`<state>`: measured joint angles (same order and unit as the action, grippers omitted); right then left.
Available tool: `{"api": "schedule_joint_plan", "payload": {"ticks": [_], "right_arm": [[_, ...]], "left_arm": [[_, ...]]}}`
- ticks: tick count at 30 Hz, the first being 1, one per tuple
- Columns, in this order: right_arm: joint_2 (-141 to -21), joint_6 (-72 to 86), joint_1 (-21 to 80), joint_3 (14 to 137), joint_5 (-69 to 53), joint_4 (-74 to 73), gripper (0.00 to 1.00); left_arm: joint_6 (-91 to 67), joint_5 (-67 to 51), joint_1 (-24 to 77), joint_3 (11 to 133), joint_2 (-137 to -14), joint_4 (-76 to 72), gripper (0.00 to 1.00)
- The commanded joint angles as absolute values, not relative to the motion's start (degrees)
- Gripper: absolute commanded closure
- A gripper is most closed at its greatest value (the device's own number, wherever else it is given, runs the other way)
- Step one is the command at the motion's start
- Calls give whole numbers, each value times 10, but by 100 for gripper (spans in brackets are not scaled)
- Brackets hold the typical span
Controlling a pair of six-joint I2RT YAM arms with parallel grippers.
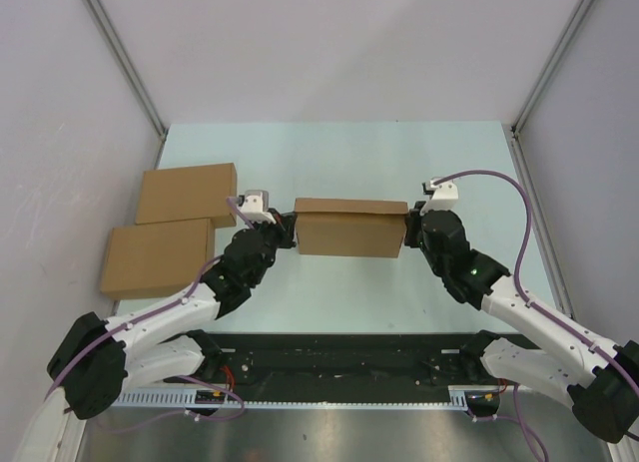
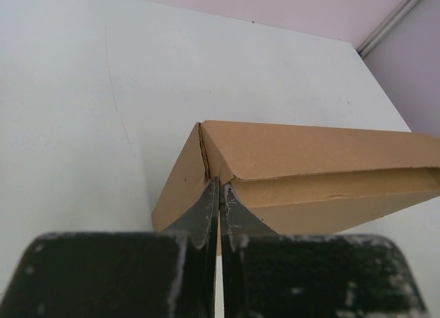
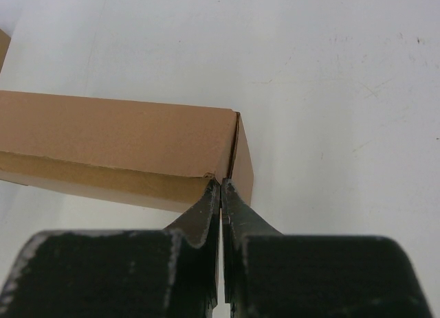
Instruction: Fold the paper box
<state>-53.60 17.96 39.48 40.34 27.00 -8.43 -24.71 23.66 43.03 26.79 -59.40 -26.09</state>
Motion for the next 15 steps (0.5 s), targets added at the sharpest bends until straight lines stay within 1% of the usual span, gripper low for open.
{"api": "schedule_joint_plan", "payload": {"ticks": [1, 15], "right_arm": [[-543, 192, 400, 396, 278, -133, 100], [-534, 214, 401, 374, 275, -143, 100]], "left_arm": [[-275, 253, 436, 250, -618, -208, 100], [-269, 264, 436, 264, -609, -190, 100]]}}
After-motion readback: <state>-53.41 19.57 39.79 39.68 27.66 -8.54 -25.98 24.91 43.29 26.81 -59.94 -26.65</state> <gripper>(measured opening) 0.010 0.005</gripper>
